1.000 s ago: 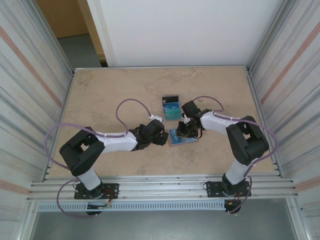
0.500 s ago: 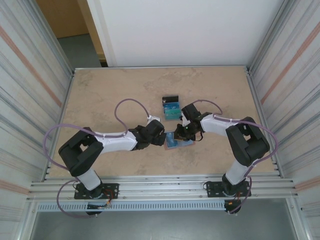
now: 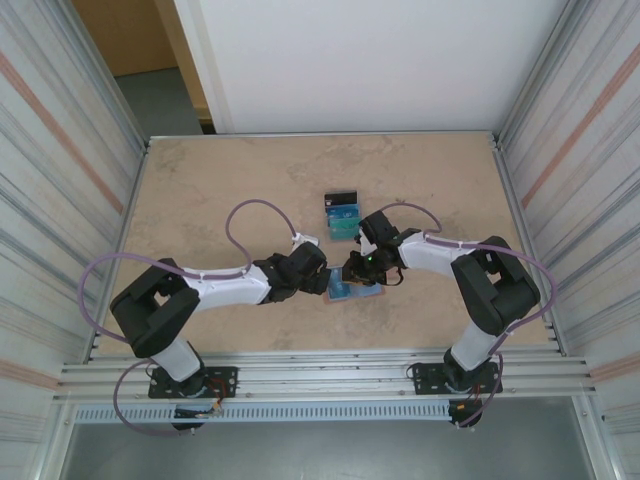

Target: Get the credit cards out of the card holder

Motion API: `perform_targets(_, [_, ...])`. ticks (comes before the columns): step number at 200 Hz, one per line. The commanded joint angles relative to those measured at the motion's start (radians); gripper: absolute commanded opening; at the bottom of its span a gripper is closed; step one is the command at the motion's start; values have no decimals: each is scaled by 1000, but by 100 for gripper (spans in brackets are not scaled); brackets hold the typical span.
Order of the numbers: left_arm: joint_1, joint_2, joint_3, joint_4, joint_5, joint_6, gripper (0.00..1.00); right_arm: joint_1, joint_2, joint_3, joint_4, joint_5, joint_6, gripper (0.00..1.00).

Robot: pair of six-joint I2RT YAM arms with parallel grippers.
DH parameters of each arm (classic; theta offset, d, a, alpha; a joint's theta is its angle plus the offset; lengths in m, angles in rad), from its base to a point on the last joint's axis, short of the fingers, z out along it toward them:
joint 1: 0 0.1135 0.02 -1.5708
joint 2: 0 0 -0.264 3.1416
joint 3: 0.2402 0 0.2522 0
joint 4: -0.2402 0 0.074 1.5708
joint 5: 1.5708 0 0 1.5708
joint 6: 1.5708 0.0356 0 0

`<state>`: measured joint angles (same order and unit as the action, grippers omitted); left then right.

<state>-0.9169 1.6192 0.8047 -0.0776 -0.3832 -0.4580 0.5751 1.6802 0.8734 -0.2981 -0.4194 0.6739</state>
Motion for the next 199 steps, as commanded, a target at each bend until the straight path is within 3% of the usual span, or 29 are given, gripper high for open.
perform_targets(1, [-4, 22, -4, -1, 3, -5, 99, 3, -24, 12, -13, 21, 15, 26])
perform_targets(76, [-7, 77, 31, -51, -4, 37, 99, 2, 7, 14, -3, 35, 13, 27])
perform_targets(199, [-7, 129, 96, -192, -34, 53, 99, -19, -26, -32, 113, -120, 64, 23])
